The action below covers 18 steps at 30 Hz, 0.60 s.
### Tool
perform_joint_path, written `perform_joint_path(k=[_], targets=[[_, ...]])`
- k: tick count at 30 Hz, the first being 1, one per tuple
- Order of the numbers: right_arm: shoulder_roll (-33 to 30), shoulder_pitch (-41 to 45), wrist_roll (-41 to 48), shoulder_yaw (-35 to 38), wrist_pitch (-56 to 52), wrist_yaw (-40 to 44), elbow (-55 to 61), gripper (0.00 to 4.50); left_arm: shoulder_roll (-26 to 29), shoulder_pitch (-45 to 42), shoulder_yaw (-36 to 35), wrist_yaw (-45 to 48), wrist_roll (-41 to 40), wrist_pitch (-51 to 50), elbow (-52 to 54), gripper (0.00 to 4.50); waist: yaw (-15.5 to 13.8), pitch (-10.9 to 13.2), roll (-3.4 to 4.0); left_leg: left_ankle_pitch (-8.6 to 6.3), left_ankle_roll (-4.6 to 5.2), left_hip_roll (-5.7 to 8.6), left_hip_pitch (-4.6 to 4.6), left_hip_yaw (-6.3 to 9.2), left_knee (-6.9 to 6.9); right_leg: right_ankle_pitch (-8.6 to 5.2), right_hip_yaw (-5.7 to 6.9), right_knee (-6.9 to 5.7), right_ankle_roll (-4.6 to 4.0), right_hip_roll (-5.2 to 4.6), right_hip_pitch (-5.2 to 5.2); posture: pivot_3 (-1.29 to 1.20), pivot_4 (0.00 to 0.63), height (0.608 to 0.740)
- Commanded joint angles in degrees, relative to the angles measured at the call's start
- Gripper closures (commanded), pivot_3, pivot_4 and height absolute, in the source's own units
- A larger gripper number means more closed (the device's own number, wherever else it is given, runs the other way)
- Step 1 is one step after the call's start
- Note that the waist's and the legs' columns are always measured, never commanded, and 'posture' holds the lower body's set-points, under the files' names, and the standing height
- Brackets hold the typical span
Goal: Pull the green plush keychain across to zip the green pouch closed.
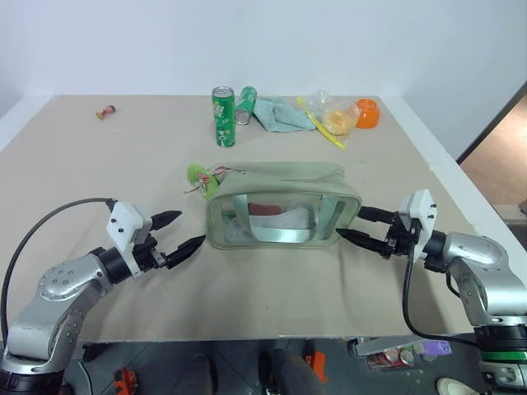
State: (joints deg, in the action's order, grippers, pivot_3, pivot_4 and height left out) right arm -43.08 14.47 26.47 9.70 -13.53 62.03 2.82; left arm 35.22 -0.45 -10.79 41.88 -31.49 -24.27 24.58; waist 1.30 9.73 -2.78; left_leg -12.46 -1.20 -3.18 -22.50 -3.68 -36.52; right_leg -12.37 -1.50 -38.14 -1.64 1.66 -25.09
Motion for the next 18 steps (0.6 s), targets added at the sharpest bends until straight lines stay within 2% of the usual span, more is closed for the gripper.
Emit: perform_joint_path(k=[1,13,16,18], targets=[[-1.0,3.3,3.4,3.3,-2.3,-2.1,5.4,1.75,0.8,0.1,-0.5,0.4,0.1,0.5,1.8,0.38,0.1,0.0,0.0,0.0,0.0,0.0,0.0,0.0,0.0,0.0,0.0,0.0,0.0,0.01,0.0,0.0,0.15,0.74],[-1.4,9.1,7.3,2.9,-9.0,-3.9,10.2,1.75,1.0,1.4,-1.0,0.3,1.0,1.3,1.7,0.38,0.0,0.0,0.0,0.0,0.0,0.05,-0.01,0.01,0.02,-0.01,-0.01,0.0,-0.01,-0.02,-0.02,0.0,0.15,0.74],[-1.3,9.0,7.7,3.1,-9.4,-3.8,10.1,2.48,1.0,2.0,-0.8,0.5,1.7,1.8,1.6,0.38,-0.1,0.0,0.0,0.0,0.0,0.02,-0.03,0.01,0.01,-0.01,0.03,0.01,-0.01,-0.03,-0.01,0.0,0.15,0.74],[-1.8,8.1,7.7,3.2,-9.6,-3.0,9.8,3.16,1.1,2.2,-0.5,0.7,2.1,1.9,1.7,0.38,-0.1,0.0,-0.01,0.0,0.0,0.01,-0.03,0.01,0.01,-0.01,0.02,0.01,0.0,-0.06,-0.01,0.0,0.15,0.74]])
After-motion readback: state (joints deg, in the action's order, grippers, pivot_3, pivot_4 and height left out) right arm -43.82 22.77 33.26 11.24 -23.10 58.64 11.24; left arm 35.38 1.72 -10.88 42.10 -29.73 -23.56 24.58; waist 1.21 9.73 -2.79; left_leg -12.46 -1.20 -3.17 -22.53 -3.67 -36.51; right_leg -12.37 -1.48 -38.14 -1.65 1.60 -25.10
